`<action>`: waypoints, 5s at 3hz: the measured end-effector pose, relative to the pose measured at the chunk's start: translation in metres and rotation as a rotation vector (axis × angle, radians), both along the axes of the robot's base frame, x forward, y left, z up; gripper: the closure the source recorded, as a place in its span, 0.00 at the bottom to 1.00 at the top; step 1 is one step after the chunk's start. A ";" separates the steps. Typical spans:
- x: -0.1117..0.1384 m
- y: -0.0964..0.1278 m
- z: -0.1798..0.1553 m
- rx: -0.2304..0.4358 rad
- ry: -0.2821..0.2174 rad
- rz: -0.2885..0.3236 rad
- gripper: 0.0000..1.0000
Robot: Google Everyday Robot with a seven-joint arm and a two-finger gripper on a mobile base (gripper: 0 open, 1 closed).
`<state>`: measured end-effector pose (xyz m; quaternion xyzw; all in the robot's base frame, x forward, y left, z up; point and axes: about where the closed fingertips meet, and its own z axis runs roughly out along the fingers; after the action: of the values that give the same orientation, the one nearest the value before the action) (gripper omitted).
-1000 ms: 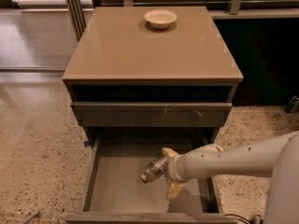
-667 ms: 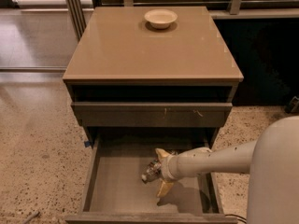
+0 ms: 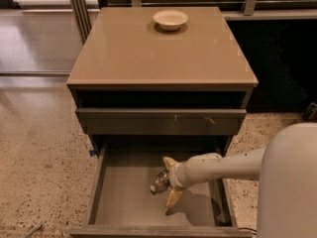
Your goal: Pick water bottle from middle drawer and place on counter
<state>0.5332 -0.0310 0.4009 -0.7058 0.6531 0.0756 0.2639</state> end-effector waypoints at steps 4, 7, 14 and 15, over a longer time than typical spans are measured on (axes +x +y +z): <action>0.025 -0.010 -0.031 0.021 0.062 -0.024 0.66; 0.021 -0.001 -0.006 0.069 0.071 -0.008 1.00; 0.049 0.041 0.401 0.432 -0.260 0.312 1.00; 0.069 0.048 0.462 0.463 -0.279 0.384 1.00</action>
Offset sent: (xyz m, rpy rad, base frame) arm 0.0109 -0.0095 -0.0261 0.0131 0.0570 -0.0140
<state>0.6026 0.0171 0.8628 -0.7408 0.4312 0.1732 0.4850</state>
